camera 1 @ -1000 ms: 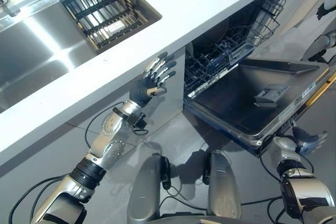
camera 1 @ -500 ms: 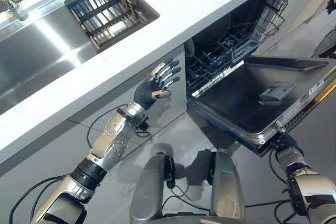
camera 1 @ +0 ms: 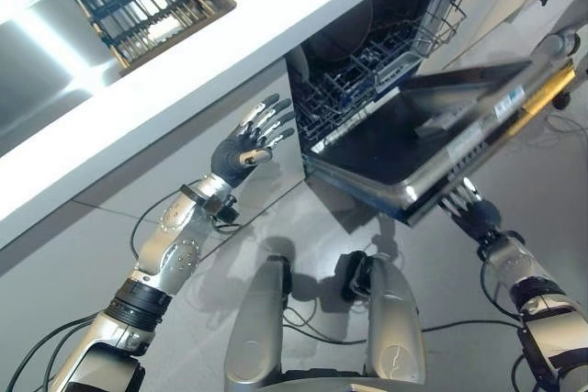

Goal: Pick up plates and place into dishwasher.

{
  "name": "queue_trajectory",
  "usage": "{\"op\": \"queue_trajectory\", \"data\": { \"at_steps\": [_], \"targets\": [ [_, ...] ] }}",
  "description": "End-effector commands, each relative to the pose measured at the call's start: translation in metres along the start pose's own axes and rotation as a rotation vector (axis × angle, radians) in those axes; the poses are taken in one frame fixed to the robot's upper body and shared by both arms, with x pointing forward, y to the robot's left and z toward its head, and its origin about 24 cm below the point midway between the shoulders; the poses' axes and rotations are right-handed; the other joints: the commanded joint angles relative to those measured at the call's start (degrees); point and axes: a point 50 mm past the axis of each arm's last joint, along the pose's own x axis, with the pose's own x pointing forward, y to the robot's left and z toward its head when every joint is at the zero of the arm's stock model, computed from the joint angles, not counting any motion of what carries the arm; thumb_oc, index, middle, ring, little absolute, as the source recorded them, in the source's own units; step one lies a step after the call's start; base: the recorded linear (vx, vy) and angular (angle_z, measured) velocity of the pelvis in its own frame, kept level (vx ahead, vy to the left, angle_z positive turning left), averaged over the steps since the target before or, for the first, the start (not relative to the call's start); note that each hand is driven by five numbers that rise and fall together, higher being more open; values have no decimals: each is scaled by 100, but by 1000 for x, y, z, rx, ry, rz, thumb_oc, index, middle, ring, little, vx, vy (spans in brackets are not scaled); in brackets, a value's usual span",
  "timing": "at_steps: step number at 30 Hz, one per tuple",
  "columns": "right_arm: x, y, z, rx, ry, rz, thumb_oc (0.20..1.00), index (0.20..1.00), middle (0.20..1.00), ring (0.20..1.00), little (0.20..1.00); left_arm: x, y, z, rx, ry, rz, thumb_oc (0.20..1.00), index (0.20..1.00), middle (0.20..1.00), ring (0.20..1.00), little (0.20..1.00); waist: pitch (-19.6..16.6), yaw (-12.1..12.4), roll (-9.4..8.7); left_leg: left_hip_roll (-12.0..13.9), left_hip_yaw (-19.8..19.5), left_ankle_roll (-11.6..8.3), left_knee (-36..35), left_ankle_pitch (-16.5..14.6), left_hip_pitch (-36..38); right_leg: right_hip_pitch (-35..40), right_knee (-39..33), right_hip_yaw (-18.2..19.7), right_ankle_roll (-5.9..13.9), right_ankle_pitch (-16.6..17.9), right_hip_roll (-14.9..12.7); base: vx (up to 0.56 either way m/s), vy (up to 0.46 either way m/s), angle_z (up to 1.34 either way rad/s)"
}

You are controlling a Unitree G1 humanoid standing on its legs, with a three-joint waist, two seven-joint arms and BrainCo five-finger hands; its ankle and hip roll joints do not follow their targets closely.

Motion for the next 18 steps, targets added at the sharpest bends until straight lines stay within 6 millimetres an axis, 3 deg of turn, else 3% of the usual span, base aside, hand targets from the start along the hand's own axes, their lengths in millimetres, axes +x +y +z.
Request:
{"op": "queue_trajectory", "data": {
  "at_steps": [1,4,12,16,18],
  "targets": [
    [51,186,85,69,-393,754,1000,1000,1000,1000,1000,13,-25,10,-13,-54,-163,1000,1000,1000,1000,1000,-138,452,83,-250,674,446,593,-507,294,437,330,713,-323,-96,17,18,-24,-15],
    [51,183,86,63,-389,718,1000,1000,1000,1000,1000,14,-26,7,-17,-48,-167,1000,1000,1000,1000,1000,-170,453,62,-228,668,429,588,-514,351,532,284,690,-328,-92,19,15,-15,-16],
    [54,154,79,38,-343,580,1000,1000,1000,1000,1000,12,-25,-4,-46,-21,-155,1000,1000,1000,1000,1000,-251,428,16,-155,682,387,462,-496,564,815,72,661,-376,-78,99,15,11,43],
    [55,126,61,-26,-294,440,1000,1000,1000,1000,1000,6,-18,-29,-77,78,-69,1000,1000,1000,1000,1000,-378,389,-35,-105,703,368,129,-370,804,1049,-241,677,-351,22,166,29,24,36],
    [53,110,41,-62,-247,349,1000,1000,1000,1000,1000,-6,-11,-53,-104,160,3,1000,1000,1000,1000,1000,-496,362,-72,-77,721,330,-306,-194,1041,1272,-618,702,-314,131,237,59,35,-1]
  ]
}}
